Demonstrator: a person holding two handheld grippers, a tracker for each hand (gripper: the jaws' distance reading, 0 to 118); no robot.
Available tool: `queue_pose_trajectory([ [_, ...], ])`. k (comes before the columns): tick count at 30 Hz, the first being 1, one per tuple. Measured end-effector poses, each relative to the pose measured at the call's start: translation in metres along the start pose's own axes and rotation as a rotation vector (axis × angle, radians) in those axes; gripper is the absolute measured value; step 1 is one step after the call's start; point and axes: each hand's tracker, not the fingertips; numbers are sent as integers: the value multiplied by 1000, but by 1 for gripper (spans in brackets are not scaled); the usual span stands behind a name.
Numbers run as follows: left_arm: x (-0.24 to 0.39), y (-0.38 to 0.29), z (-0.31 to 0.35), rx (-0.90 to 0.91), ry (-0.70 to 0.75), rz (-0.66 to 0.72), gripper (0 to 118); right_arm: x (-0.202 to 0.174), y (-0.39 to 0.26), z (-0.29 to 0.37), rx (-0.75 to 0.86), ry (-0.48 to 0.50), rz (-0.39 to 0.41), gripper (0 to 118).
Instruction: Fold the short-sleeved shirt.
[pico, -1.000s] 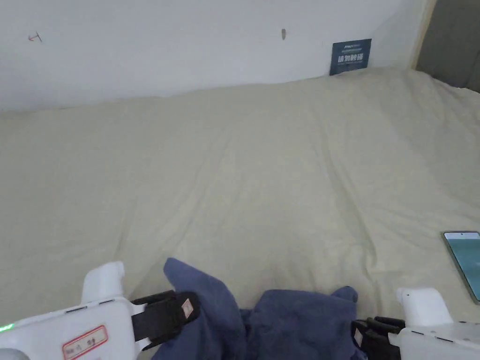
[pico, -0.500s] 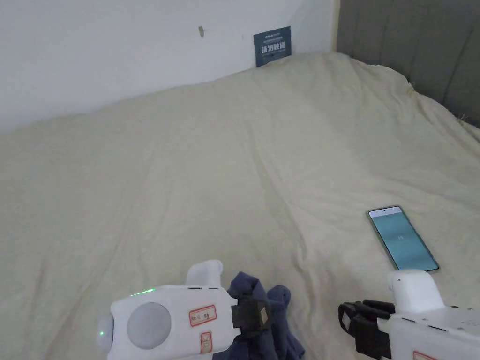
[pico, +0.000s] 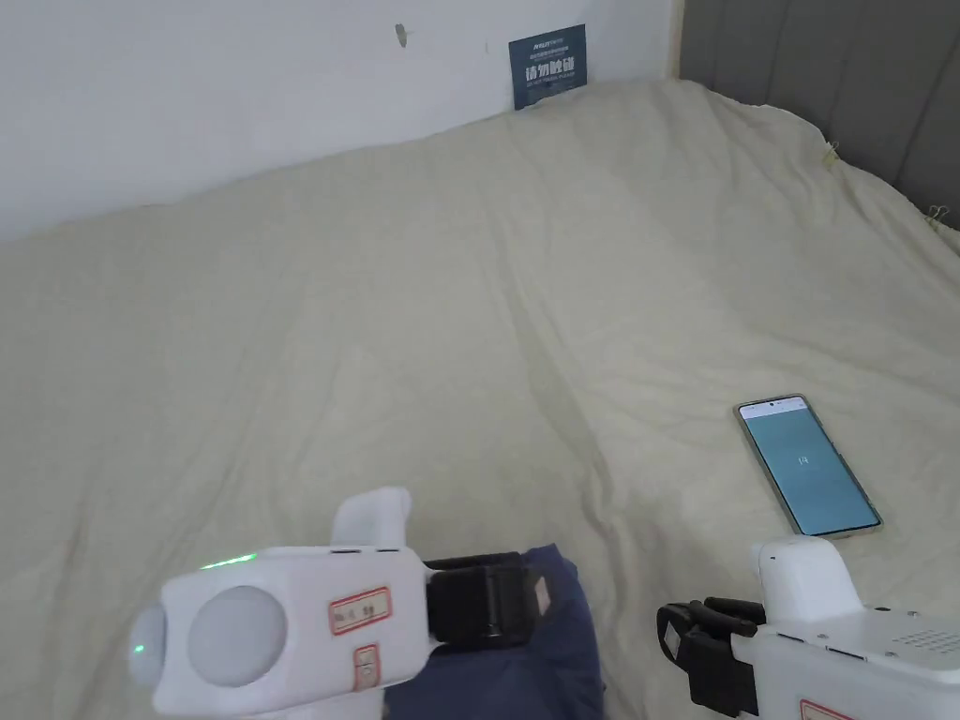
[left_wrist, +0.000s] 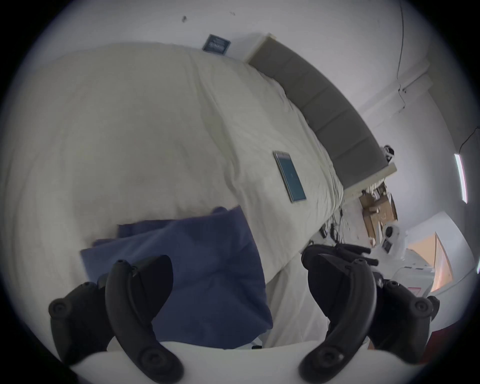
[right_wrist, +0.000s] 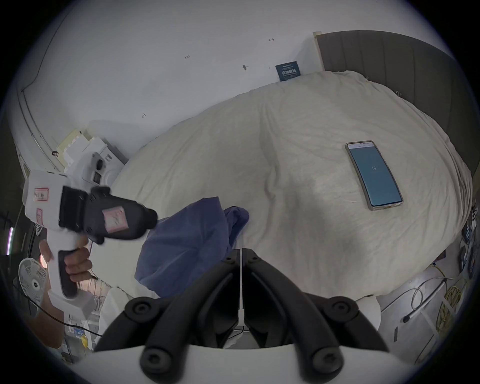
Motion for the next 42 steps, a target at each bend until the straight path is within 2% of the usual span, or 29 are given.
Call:
queue_pose_trajectory([
  [2,-7,-5,16,49,23,-3,74,0,0,-1,-2,6,-3,5],
  [4,-8,-17,27,79,124,-30,30,-1,0,-2,-3,8,0,5],
  [6,-11,-30,27,86,227,-99,15,-2,0,-2,-4,7,4,5],
  [8,-11,-43,23,80,233,-125,3,-2,0,-3,-4,11,5,5],
  [10,-12,-50,19,105,196,-89,0,-2,0,-4,-6,8,6,5],
  [12,-9,-55,13,137,91,-95,0,-2,-1,-5,-12,7,7,5],
  [16,8,-58,-17,82,127,-188,0,0,-2,-7,-22,-5,14,5],
  [19,9,-61,-39,45,81,-164,0,3,-3,-9,-29,-18,21,5],
  [21,12,-61,-56,-1,104,-133,0,5,-3,-9,-30,-22,20,5],
  [25,20,-70,-78,-49,93,-163,0,3,-2,-4,-32,-71,93,5],
  [32,45,-70,-122,-129,54,-228,0,19,2,-1,-19,-52,28,5],
  [38,60,-68,-103,-104,-10,-261,0,18,6,11,9,-53,29,5],
  [42,47,-62,-56,16,-18,-217,0,9,10,13,27,-38,43,5],
])
